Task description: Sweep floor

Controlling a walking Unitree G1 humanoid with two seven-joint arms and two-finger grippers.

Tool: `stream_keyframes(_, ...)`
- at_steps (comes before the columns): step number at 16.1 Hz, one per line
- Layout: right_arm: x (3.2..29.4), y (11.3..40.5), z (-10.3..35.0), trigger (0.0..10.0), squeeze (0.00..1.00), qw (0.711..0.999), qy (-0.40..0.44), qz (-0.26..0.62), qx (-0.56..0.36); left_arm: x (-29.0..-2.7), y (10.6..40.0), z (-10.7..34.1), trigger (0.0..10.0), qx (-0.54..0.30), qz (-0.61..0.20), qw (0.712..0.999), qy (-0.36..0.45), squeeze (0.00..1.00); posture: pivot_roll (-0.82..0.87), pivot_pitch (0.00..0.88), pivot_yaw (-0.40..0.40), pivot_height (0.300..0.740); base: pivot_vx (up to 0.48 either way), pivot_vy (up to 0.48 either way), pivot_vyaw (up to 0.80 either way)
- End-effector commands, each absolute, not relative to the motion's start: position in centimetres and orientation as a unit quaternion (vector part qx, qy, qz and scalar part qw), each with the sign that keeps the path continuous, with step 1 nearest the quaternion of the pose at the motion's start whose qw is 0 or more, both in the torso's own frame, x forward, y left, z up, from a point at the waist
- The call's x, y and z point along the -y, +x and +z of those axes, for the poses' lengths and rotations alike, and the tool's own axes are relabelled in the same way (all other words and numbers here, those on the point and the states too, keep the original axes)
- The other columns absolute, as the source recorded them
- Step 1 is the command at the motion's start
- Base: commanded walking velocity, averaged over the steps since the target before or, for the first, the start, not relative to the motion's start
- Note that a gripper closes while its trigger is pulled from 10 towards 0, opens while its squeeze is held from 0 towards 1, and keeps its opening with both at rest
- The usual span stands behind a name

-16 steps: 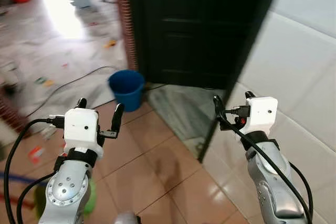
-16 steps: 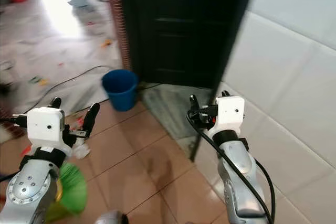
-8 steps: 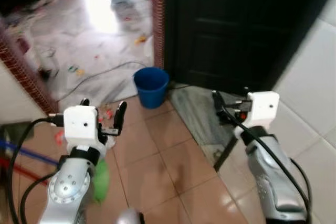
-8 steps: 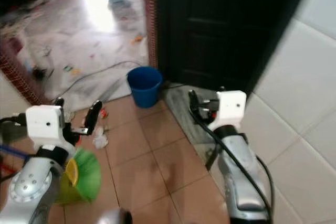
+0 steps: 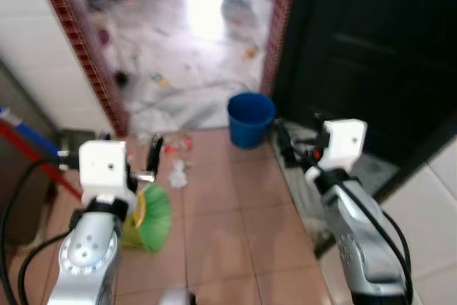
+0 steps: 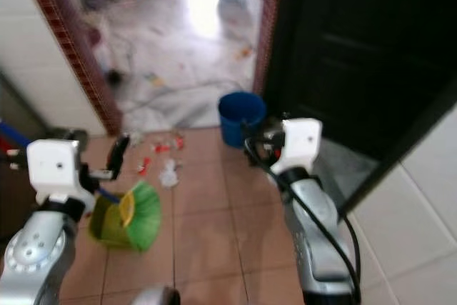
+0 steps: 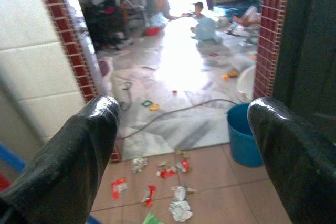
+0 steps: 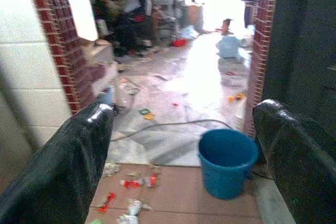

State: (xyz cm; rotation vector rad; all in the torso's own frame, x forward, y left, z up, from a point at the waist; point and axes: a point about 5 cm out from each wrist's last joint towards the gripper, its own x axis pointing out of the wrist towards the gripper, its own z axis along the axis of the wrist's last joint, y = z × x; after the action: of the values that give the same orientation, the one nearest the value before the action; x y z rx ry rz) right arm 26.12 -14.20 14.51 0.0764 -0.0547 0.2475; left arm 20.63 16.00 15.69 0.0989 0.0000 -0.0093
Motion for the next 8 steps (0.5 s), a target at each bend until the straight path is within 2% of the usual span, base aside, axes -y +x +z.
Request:
stream_keyframes(1, 14.59, 26.10, 14.47, 10.0, 0.00, 0.992, 0.041, 0.120, 0.023, -15.65, 20.58, 15.81, 10.0, 0.002, -0.009, 0.999, 0.050, 0.00, -0.06, 0.025, -0.011, 0.740, 0.000, 0.000, 0.80)
stream_keyframes(8, 14.06, 26.51, 14.60, 10.0, 0.00, 0.989, 0.049, 0.136, 0.024, -15.93, 20.83, 16.04, 10.0, 0.015, 0.029, 0.997, 0.068, 0.00, -0.06, 0.023, -0.015, 0.740, 0.000, 0.000, 0.80)
